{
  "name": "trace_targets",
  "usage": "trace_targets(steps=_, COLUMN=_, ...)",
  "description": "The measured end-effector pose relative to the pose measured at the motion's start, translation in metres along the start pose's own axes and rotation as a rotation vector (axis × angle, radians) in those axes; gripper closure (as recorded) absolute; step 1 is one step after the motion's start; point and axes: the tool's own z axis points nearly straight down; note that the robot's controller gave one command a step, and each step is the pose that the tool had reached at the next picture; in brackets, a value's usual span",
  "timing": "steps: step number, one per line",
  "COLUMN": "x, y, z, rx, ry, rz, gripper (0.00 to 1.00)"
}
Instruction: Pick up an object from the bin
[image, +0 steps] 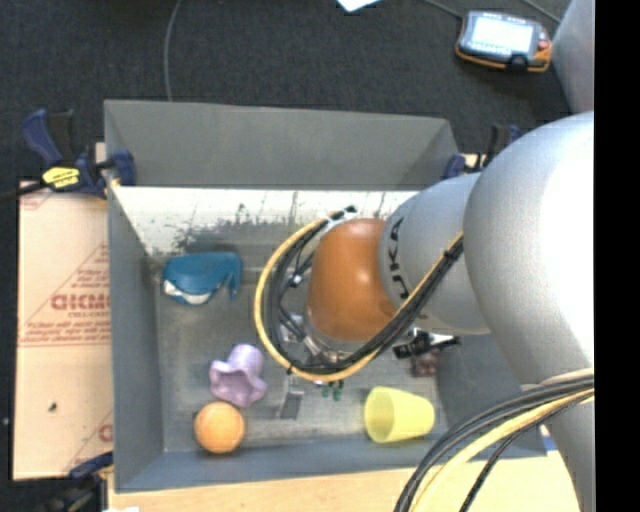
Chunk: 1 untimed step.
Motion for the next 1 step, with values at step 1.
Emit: trace_targets(steps=1, x=-0.0322, y=0.01, z=0.0043, rx=-0.001, ry=-0.005, rz=-0.286, gripper=0.0)
